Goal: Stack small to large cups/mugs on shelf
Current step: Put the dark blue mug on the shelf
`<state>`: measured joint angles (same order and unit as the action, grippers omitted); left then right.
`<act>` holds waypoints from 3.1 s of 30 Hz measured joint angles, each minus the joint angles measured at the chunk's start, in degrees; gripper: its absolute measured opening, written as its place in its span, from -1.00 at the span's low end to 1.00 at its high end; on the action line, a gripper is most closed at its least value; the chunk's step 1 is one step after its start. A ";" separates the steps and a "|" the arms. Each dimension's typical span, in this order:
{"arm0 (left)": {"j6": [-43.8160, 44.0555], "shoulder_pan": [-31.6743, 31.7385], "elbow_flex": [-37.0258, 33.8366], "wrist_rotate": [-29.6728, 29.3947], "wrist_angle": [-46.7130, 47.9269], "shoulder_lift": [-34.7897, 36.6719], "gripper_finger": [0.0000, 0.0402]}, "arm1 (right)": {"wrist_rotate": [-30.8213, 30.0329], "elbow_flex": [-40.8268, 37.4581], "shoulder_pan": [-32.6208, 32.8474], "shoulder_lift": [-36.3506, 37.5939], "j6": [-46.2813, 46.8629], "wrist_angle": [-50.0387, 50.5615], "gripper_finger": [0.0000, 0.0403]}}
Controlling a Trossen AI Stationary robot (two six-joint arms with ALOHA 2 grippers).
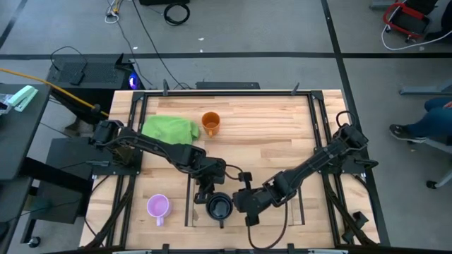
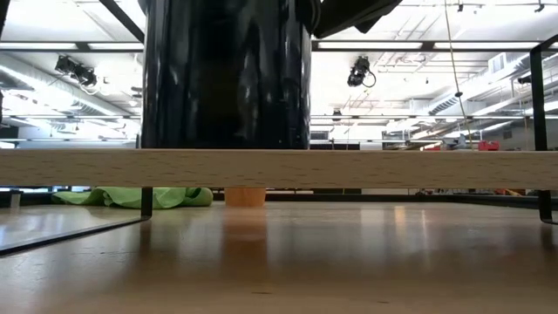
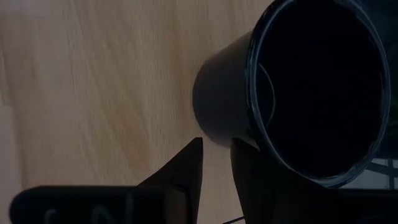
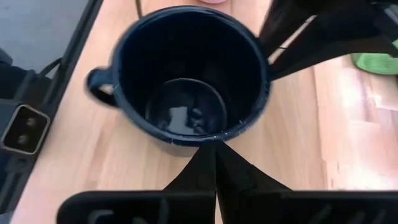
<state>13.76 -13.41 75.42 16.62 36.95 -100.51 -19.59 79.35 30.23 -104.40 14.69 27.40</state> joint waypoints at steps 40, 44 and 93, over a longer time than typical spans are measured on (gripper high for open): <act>-5.46 7.08 0.00 -2.70 3.43 17.44 -0.60 | 5.79 -0.11 4.22 -4.87 -0.32 -8.88 -1.00; -5.45 7.08 -0.01 -3.49 3.64 17.81 -0.61 | 6.25 -0.09 4.03 -5.06 -1.49 -11.36 -1.00; -2.14 7.04 -0.04 -4.39 10.41 17.77 -0.63 | 6.96 0.04 0.80 -1.62 -11.68 -18.45 -0.96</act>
<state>11.62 -6.37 75.37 12.23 47.36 -82.74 -12.64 79.40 31.03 -106.02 3.01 8.95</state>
